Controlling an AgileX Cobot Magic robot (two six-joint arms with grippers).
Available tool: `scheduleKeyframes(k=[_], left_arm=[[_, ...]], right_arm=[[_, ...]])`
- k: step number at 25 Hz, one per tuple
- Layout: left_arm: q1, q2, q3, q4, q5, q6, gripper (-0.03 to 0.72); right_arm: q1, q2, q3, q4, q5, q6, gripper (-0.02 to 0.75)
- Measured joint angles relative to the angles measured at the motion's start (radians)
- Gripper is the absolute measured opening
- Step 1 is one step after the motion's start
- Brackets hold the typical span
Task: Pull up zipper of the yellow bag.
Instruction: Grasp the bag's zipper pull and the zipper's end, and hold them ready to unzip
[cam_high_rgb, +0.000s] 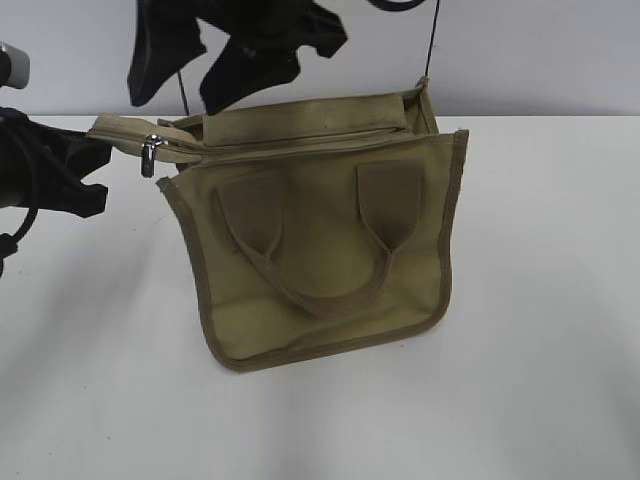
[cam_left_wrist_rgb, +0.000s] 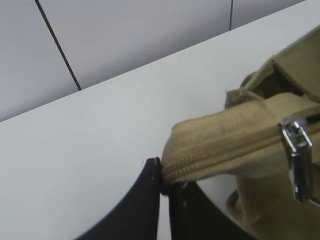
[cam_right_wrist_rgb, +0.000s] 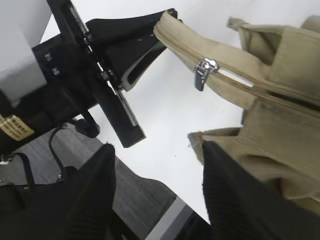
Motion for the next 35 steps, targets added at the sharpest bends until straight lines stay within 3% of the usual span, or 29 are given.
scheduleKeyframes(k=[5, 15, 25, 35], left_arm=[[0.0, 0.0, 0.0, 0.0, -0.011, 0.0, 0.008], [0.0, 0.0, 0.0, 0.0, -0.019, -0.001, 0.008], [0.0, 0.0, 0.0, 0.0, -0.019, -0.003, 0.008], [0.0, 0.0, 0.0, 0.0, -0.027, -0.011, 0.008]], right_arm=[[0.001, 0.128, -0.109, 0.089, 0.058, 0.001, 0.402], [0.001, 0.226, -0.125, 0.088, -0.008, 0.025, 0.399], [0.001, 0.259, -0.128, -0.053, -0.059, 0.185, 0.398], [0.003, 0.263, -0.129, -0.054, -0.088, 0.219, 0.398]])
